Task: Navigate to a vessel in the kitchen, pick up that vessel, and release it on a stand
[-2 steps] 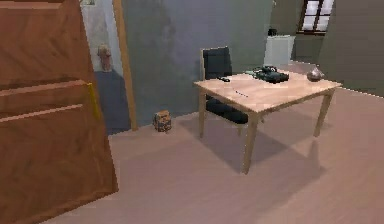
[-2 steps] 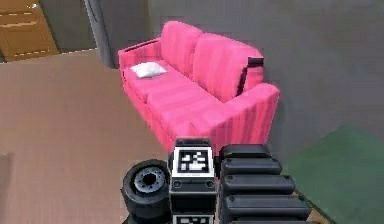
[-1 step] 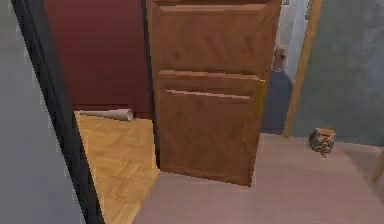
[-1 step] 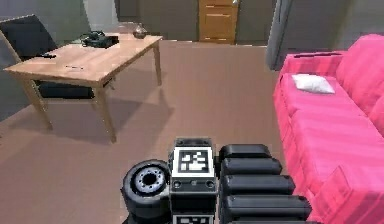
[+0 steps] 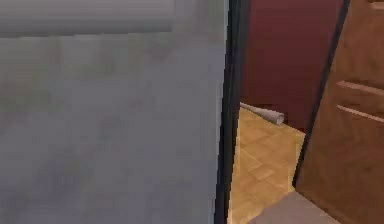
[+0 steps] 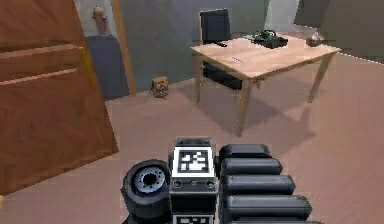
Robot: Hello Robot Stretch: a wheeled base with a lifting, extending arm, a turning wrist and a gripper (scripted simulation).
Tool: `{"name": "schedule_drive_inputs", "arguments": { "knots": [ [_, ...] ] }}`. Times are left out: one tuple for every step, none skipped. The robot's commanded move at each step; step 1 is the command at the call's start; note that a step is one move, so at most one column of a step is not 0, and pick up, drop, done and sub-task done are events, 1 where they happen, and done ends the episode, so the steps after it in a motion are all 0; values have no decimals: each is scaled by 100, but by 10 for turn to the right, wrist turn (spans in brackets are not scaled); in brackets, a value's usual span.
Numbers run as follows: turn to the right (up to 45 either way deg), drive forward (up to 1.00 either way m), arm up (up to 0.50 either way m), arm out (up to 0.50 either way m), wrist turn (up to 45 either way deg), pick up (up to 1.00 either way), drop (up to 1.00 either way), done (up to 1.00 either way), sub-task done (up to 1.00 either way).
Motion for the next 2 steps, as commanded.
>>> {"name": "schedule_drive_inputs", "arguments": {
  "knots": [
    [-450, 0, 0, 0, 0, 0, 0, 0, 0],
    [-150, 0, 0, 0, 0, 0, 0, 0, 0]
  ]
}}
